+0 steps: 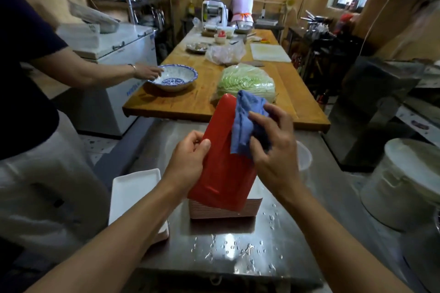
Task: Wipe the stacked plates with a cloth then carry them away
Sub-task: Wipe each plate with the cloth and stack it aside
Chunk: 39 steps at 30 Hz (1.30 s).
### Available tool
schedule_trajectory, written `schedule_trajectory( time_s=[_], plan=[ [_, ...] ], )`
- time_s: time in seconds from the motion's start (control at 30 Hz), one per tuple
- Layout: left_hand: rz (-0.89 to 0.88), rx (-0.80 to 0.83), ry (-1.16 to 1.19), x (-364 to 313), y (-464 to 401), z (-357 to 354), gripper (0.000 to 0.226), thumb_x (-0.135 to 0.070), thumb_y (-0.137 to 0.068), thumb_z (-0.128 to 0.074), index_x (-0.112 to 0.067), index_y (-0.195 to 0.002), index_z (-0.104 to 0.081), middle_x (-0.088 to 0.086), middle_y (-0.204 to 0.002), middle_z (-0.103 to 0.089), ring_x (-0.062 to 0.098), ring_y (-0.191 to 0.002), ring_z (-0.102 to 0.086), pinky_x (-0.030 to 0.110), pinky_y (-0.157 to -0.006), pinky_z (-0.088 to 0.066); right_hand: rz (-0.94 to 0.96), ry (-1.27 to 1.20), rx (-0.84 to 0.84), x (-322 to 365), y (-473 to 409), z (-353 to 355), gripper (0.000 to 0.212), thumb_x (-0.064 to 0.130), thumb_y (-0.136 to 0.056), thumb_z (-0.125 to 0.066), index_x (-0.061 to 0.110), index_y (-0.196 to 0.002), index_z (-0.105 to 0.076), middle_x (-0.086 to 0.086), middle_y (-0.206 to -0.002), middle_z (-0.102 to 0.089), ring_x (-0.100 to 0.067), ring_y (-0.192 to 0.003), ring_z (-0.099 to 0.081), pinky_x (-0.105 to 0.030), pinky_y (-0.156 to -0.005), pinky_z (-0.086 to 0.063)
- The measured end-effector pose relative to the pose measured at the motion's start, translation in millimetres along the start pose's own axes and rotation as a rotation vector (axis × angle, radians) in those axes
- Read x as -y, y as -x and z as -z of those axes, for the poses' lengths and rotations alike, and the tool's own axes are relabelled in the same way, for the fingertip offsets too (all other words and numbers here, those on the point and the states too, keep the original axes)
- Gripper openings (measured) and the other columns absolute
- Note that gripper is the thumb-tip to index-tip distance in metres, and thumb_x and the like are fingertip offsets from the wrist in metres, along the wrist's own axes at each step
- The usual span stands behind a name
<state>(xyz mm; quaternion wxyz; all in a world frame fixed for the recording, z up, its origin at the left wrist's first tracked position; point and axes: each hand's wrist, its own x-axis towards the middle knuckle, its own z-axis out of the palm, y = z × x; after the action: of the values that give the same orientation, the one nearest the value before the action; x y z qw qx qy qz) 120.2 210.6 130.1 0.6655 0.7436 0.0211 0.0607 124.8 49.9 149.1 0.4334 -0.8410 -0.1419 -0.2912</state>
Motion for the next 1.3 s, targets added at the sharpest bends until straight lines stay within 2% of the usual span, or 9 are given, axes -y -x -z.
schedule_trajectory(
  time_s=[0.07, 0.17, 0.37, 0.47, 0.6, 0.73, 0.83, 1.13, 1.3],
  plan=[
    [0.024, 0.004, 0.108, -5, 5, 5, 0.016, -0.011, -0.098, -0.044, -0.013, -0.087, -0.055, 0.01, -0.077, -0.063, 0.019, -0.067, -0.059, 0.032, -0.064, -0.054, 0.072, 0.031, 0.094, 11, -3, -6, 0.043, 0.014, -0.08, -0.055, 0.01, -0.123, -0.06, -0.009, -0.138, -0.037, -0.02, -0.129, -0.031, -0.028, -0.11, -0.026],
    [0.021, 0.013, 0.176, -9, 11, 9, 0.016, -0.008, -0.098, -0.043, -0.011, -0.086, -0.055, 0.008, -0.074, -0.062, 0.015, -0.063, -0.059, 0.025, -0.058, -0.052, 0.127, 0.098, 0.071, 22, -13, -13, 0.036, 0.019, -0.087, -0.047, 0.008, -0.119, -0.061, -0.011, -0.136, -0.044, -0.027, -0.128, -0.035, -0.036, -0.109, -0.026],
    [0.027, -0.005, 0.192, -12, 15, 13, 0.016, -0.009, -0.098, -0.045, -0.011, -0.087, -0.057, 0.003, -0.069, -0.065, 0.008, -0.056, -0.062, 0.021, -0.052, -0.053, 0.289, 0.315, 0.114, 16, -32, -23, 0.025, 0.019, -0.09, -0.05, 0.005, -0.109, -0.058, -0.014, -0.129, -0.051, -0.035, -0.11, -0.049, -0.045, -0.088, -0.04],
    [0.028, -0.016, 0.196, -13, 15, 17, 0.016, -0.011, -0.098, -0.046, -0.01, -0.088, -0.058, -0.001, -0.066, -0.067, 0.007, -0.056, -0.065, 0.02, -0.05, -0.053, 0.286, 0.277, 0.091, 2, -31, -18, 0.025, 0.022, -0.089, -0.046, 0.003, -0.103, -0.055, -0.015, -0.123, -0.053, -0.035, -0.098, -0.052, -0.049, -0.079, -0.043],
    [0.018, -0.029, 0.199, -14, 15, 15, 0.016, -0.011, -0.098, -0.045, -0.011, -0.088, -0.059, -0.004, -0.062, -0.068, 0.007, -0.056, -0.065, 0.021, -0.049, -0.053, 0.122, 0.124, 0.035, -22, -23, -5, 0.019, 0.02, -0.093, -0.046, 0.002, -0.099, -0.046, -0.008, -0.11, -0.047, -0.026, -0.095, -0.048, -0.047, -0.079, -0.043],
    [0.045, -0.031, 0.254, -13, 14, 4, 0.017, -0.009, -0.097, -0.046, -0.011, -0.088, -0.06, -0.004, -0.063, -0.069, 0.009, -0.058, -0.066, 0.023, -0.052, -0.055, -0.019, 0.045, -0.041, -24, -15, -3, 0.014, 0.016, -0.094, -0.048, 0.005, -0.101, -0.041, -0.008, -0.109, -0.038, -0.022, -0.099, -0.045, -0.032, -0.082, -0.041],
    [0.064, -0.054, 0.317, -10, 13, -6, 0.016, -0.011, -0.097, -0.046, -0.012, -0.09, -0.06, -0.001, -0.067, -0.07, 0.013, -0.063, -0.068, 0.027, -0.054, -0.056, -0.141, -0.008, -0.088, -21, -7, -5, 0.017, 0.019, -0.095, -0.05, 0.012, -0.102, -0.037, -0.01, -0.112, -0.04, -0.014, -0.093, -0.047, -0.019, -0.071, -0.037],
    [0.042, -0.227, 0.483, -15, -14, -22, 0.016, -0.019, -0.098, -0.047, -0.022, -0.09, -0.061, -0.006, -0.073, -0.072, 0.012, -0.069, -0.07, 0.032, -0.06, -0.054, -0.276, -0.094, -0.024, -19, 51, -9, 0.026, 0.018, -0.089, -0.06, 0.02, -0.099, -0.036, -0.001, -0.102, -0.051, -0.009, -0.091, -0.052, -0.014, -0.076, -0.042],
    [0.04, -0.169, 0.483, -11, -12, -32, 0.016, -0.021, -0.1, -0.043, -0.022, -0.097, -0.058, -0.007, -0.079, -0.072, 0.01, -0.072, -0.07, 0.028, -0.055, -0.054, -0.52, -0.477, -0.005, -25, 33, 9, 0.029, 0.005, -0.081, -0.066, 0.009, -0.101, -0.046, -0.005, -0.089, -0.061, -0.009, -0.076, -0.062, -0.023, -0.069, -0.054]
  ],
)
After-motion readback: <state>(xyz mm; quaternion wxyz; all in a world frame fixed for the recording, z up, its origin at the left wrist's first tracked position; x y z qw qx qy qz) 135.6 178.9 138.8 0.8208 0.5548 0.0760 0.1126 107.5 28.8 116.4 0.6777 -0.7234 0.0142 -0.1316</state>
